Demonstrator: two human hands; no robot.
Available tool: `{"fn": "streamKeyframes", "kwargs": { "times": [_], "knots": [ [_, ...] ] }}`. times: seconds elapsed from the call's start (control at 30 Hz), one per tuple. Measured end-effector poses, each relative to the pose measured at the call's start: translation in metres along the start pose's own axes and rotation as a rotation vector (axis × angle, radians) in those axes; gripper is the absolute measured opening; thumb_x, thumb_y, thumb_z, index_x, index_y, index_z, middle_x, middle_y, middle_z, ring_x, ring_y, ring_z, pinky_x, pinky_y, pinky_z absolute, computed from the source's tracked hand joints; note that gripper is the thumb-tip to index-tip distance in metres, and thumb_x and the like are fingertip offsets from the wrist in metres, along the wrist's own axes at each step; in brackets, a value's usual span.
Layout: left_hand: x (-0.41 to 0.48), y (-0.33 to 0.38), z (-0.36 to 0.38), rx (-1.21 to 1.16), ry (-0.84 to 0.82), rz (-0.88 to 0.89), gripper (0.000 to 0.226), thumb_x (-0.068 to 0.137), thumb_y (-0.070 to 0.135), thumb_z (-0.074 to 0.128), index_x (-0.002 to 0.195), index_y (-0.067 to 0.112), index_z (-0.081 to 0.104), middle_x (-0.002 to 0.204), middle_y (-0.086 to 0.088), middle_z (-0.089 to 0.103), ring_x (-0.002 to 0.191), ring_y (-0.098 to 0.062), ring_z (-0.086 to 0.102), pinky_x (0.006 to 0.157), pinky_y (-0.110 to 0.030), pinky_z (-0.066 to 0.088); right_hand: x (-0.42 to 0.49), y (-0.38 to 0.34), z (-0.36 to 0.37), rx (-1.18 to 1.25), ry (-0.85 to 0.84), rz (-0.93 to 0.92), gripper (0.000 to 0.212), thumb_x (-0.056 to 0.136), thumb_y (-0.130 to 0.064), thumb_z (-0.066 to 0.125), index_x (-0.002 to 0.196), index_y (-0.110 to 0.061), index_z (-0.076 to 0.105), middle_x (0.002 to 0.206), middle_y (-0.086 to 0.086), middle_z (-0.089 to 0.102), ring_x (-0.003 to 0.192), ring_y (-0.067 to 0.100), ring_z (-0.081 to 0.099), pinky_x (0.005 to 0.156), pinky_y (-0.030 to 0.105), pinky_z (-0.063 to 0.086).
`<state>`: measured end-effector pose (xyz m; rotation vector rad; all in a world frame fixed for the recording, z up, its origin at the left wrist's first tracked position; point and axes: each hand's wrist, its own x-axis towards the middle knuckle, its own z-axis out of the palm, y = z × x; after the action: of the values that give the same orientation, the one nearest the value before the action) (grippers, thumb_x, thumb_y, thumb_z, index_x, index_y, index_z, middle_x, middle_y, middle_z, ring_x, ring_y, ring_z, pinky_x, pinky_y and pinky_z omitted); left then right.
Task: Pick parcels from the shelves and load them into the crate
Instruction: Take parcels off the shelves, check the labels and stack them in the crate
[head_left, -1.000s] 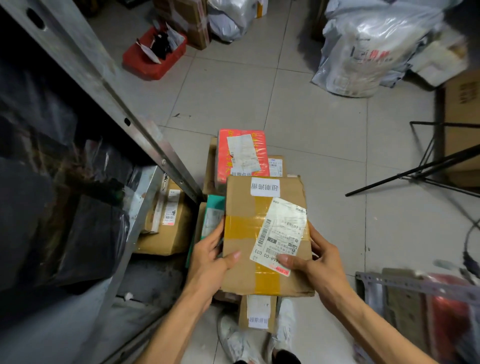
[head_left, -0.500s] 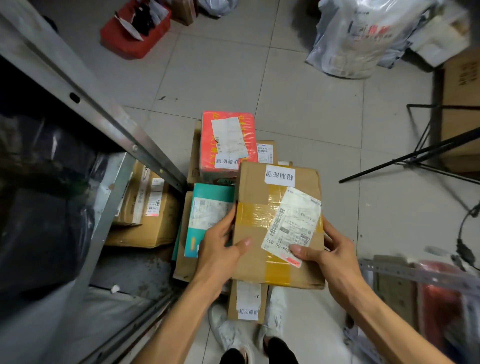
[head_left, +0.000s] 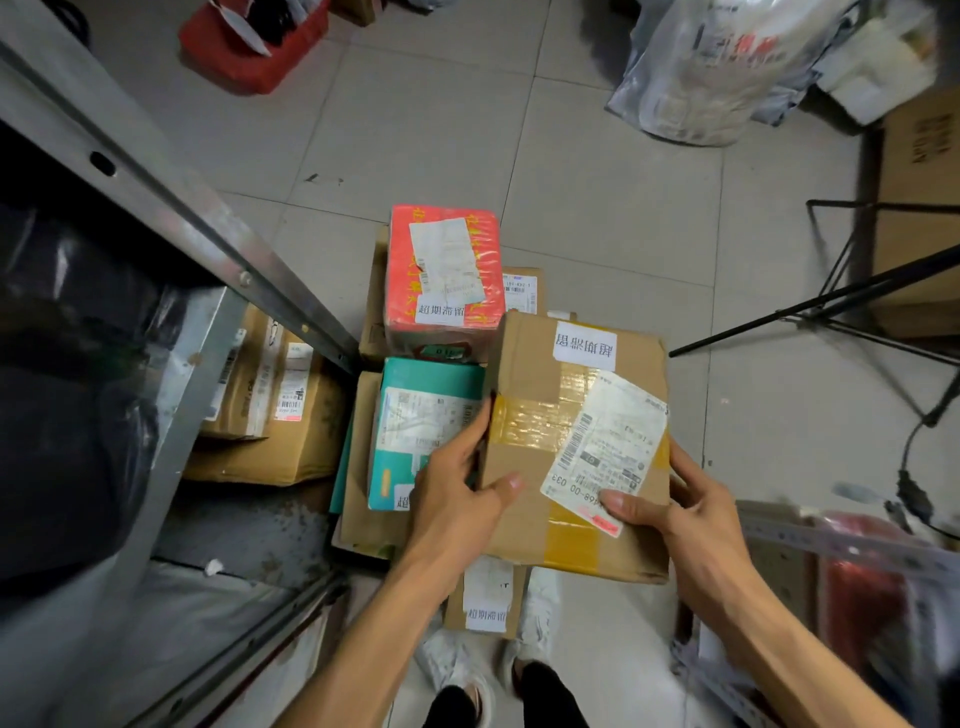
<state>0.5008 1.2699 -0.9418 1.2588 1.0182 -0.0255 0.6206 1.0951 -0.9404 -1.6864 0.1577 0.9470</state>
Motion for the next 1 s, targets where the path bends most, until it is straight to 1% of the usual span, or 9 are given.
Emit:
{"fn": "streamKeyframes", "kwargs": {
  "times": [0.13,0.23,0.33,0.43,0.57,0.7,0.83,0.9,1.0],
  "knots": [
    [-0.008,0.002,0.018,-0.030,-0.038,-0.022,0.082,0.082,-0.007,0.069,0.131,0.053,0.044,0.098,0.033,0.066,0.100,0.007,0.063,0.091,-0.024,0.052,-0.006,-0.006,-0.019,0.004,0.011,0.006,0.089,0.051,-0.010,0.086,0.132,-0.032,0.057,0.111,-0.003,0.073,0.094,0.024,0.072,0.075,0.038,0.059],
    [-0.006,-0.001,0.025,-0.069,-0.040,-0.066,0.081,0.082,-0.006,0.069,0.136,0.048,0.043,0.111,0.024,0.065,0.108,-0.003,0.062,0.098,-0.035,0.051,-0.001,-0.006,-0.024,-0.018,0.021,0.015,0.092,0.051,-0.007,0.086,0.134,-0.031,0.056,0.109,-0.003,0.073,0.094,0.025,0.072,0.083,0.043,0.057],
    [-0.003,-0.009,0.022,-0.073,-0.014,-0.079,0.080,0.083,-0.008,0.068,0.130,0.053,0.045,0.109,0.024,0.065,0.111,-0.006,0.061,0.101,-0.039,0.049,0.007,0.000,-0.018,-0.052,0.006,0.019,0.091,0.057,-0.002,0.086,0.136,-0.031,0.054,0.109,-0.004,0.073,0.097,0.023,0.071,0.087,0.046,0.056],
    [0.003,-0.020,0.012,-0.078,0.030,-0.072,0.080,0.082,-0.011,0.067,0.122,0.056,0.049,0.106,0.026,0.066,0.111,-0.008,0.062,0.100,-0.036,0.049,0.014,0.009,-0.006,-0.066,-0.031,0.018,0.087,0.060,0.001,0.084,0.136,-0.030,0.054,0.109,-0.004,0.073,0.098,0.021,0.071,0.086,0.044,0.057],
    [0.006,-0.029,-0.003,-0.103,0.070,-0.068,0.081,0.081,-0.012,0.068,0.110,0.062,0.052,0.103,0.030,0.067,0.105,0.001,0.063,0.087,-0.022,0.053,0.023,0.016,0.009,-0.079,-0.050,0.017,0.087,0.061,0.005,0.083,0.135,-0.032,0.055,0.110,-0.006,0.073,0.102,0.020,0.069,0.088,0.042,0.056],
    [0.009,-0.030,-0.014,-0.121,0.098,-0.079,0.079,0.081,-0.010,0.068,0.132,0.048,0.048,0.107,0.026,0.065,0.107,0.000,0.062,0.095,-0.032,0.052,0.033,0.013,0.022,-0.089,-0.084,0.004,0.091,0.061,0.002,0.085,0.138,-0.034,0.052,0.109,-0.010,0.073,0.100,0.015,0.070,0.079,0.033,0.059],
    [0.016,-0.029,-0.022,-0.102,0.119,-0.085,0.079,0.082,-0.009,0.068,0.139,0.039,0.044,0.098,0.031,0.064,0.090,0.012,0.062,0.076,-0.014,0.053,0.042,0.012,0.029,-0.127,-0.117,-0.007,0.093,0.063,-0.002,0.086,0.141,-0.035,0.048,0.116,-0.009,0.070,0.107,0.015,0.066,0.085,0.036,0.058],
    [0.015,-0.026,-0.022,-0.088,0.098,-0.097,0.079,0.082,-0.007,0.068,0.141,0.039,0.042,0.108,0.028,0.060,0.094,0.010,0.058,0.080,-0.015,0.051,0.042,0.011,0.028,-0.141,-0.132,-0.001,0.093,0.065,-0.003,0.085,0.142,-0.036,0.046,0.115,-0.010,0.070,0.104,0.014,0.067,0.082,0.034,0.059],
    [0.013,-0.023,-0.017,-0.070,0.077,-0.117,0.080,0.082,-0.007,0.068,0.141,0.039,0.040,0.104,0.029,0.055,0.094,0.010,0.053,0.083,-0.017,0.048,0.041,0.009,0.023,-0.151,-0.145,0.005,0.090,0.067,-0.002,0.084,0.141,-0.036,0.047,0.110,-0.011,0.072,0.096,0.008,0.069,0.070,0.023,0.058]
  ]
}}
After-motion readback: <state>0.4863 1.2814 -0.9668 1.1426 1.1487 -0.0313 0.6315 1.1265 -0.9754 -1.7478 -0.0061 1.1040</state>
